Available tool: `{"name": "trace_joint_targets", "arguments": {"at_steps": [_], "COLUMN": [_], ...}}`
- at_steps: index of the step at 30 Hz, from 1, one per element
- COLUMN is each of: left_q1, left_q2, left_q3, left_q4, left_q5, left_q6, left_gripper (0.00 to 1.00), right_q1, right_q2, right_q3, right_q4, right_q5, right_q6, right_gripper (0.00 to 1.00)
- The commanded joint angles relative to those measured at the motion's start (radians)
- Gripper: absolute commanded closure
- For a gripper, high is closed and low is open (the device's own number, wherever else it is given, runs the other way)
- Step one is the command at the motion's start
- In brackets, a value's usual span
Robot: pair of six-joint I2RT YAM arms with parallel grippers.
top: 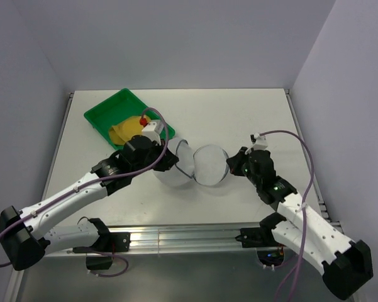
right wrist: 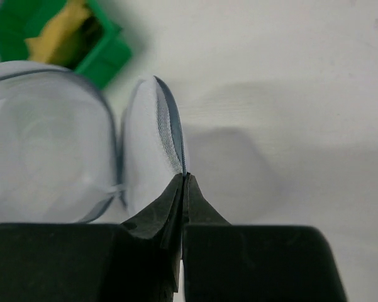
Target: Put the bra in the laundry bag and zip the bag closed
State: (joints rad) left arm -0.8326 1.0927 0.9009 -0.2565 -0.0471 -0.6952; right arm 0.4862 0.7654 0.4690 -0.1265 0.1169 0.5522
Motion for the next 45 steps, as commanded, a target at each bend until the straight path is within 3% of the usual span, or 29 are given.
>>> {"name": "trace_joint_targets", "arguments": {"at_steps": [1,3,7,8,12,14,15,19,21,25,27,30,32,35,36,38,40,42,45], "left_q1": [-0.037,-0.037,-0.040,-0.040,-0.054,-0.059,-0.060,-0.072,-0.079,-0.091,-0.092,-0.092,-0.094,-0.121,-0.138,-0.138,-0.119,-0.111,-0.117], "left_q2": [-0.013,-0.014,-0.017,-0.022,-0.079,-0.138,-0.154,-0.188,-0.175,-0.140,-0.133,-0.110,-0.093,-0.111,-0.128,-0.177,-0.131,-0.111,-0.172], "left_q3": [0.075,0.024,-0.147,-0.169,-0.253,-0.282,-0.290,-0.313,-0.323,-0.297,-0.258,-0.081,0.100,0.242,0.218,-0.016,-0.190,-0.200,-0.055], "left_q4": [0.019,0.007,0.056,0.066,0.091,0.097,0.099,0.118,0.129,0.146,0.125,0.059,-0.002,-0.018,-0.006,0.120,0.128,0.115,0.073], "left_q5": [-0.006,-0.043,-0.086,-0.083,-0.128,-0.131,-0.123,-0.085,-0.080,-0.068,-0.079,-0.106,-0.120,-0.152,-0.172,-0.183,-0.212,-0.203,-0.166], "left_q6": [0.003,0.008,-0.007,-0.016,-0.053,-0.069,-0.075,-0.105,-0.110,-0.098,-0.064,0.014,0.051,0.092,0.079,0.042,-0.026,-0.027,0.020], "left_gripper": [1.00,1.00,1.00,1.00,1.00,1.00,1.00,1.00,1.00,1.00,1.00,1.00,1.00,1.00,1.00,1.00,1.00,1.00,1.00], "right_q1": [0.005,0.006,0.008,0.008,0.011,0.014,0.012,0.006,0.008,0.006,0.008,0.025,0.086,0.169,0.176,0.176,0.176,0.176,0.176], "right_q2": [-0.173,-0.269,-0.293,-0.285,-0.256,-0.252,-0.256,-0.193,-0.163,-0.212,-0.242,-0.223,-0.187,-0.178,-0.184,-0.202,-0.183,-0.175,-0.250], "right_q3": [0.069,0.126,0.235,0.244,0.214,0.194,0.171,0.005,-0.035,-0.072,-0.028,0.202,0.460,0.622,0.603,0.380,0.137,0.115,0.357], "right_q4": [-0.018,-0.050,-0.120,-0.117,-0.016,-0.091,-0.111,-0.127,-0.104,-0.042,-0.059,-0.101,-0.163,-0.191,-0.196,-0.168,-0.113,-0.143,-0.244], "right_q5": [-0.144,-0.264,-0.433,-0.535,-0.690,-0.621,-0.483,-0.256,-0.217,-0.282,-0.302,-0.394,-0.312,-0.185,-0.148,-0.170,-0.215,-0.203,-0.128], "right_q6": [-0.026,-0.035,-0.015,-0.005,0.090,0.060,0.046,0.037,0.057,0.069,0.058,0.019,-0.018,-0.069,-0.058,-0.017,0.037,0.020,-0.035], "right_gripper": [1.00,1.00,1.00,1.00,1.00,1.00,1.00,1.00,1.00,1.00,1.00,1.00,1.00,1.00,1.00,1.00,1.00,1.00,1.00]}}
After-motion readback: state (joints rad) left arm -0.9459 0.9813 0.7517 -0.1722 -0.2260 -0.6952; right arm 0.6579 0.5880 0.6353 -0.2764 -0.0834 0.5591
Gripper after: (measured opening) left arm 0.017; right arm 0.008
